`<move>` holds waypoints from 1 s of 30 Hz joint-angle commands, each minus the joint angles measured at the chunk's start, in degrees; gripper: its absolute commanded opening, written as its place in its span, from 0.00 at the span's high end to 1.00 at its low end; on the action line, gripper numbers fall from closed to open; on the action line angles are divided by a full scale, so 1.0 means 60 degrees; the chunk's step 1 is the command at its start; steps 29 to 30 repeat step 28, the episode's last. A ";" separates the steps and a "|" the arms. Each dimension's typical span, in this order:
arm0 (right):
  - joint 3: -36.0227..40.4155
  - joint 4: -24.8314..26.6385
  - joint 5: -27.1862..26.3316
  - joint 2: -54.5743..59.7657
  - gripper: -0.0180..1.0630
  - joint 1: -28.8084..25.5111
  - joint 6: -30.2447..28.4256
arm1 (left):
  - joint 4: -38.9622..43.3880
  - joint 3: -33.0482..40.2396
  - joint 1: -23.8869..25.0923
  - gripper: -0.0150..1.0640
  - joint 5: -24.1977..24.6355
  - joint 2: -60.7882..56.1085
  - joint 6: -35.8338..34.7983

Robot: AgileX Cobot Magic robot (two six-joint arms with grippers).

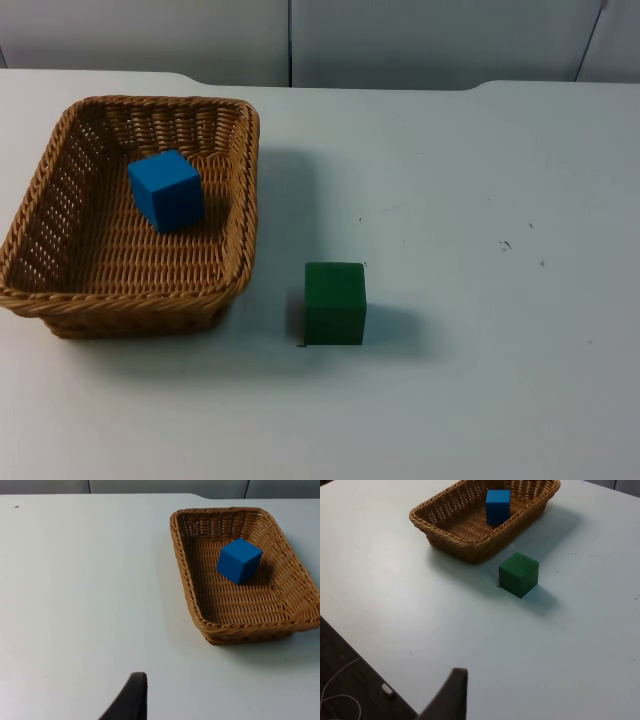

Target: Pick up the basket with the left hand and place the blue cube into the basket with the right hand.

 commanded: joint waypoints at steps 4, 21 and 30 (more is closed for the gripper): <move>0.0076 0.0000 -0.0130 -0.0041 0.01 -0.0189 -0.0069 | -0.0087 0.0029 0.0029 0.01 -0.0115 -0.0045 0.0004; 0.0076 0.0000 -0.0130 -0.0041 0.01 -0.6181 -0.0069 | -0.0087 0.0029 0.0029 0.01 -0.0115 -0.0045 0.0004; 0.0076 0.0000 -0.0130 -0.0041 0.01 -0.7122 -0.0069 | -0.0087 0.0029 0.0029 0.01 -0.0115 -0.0045 0.0004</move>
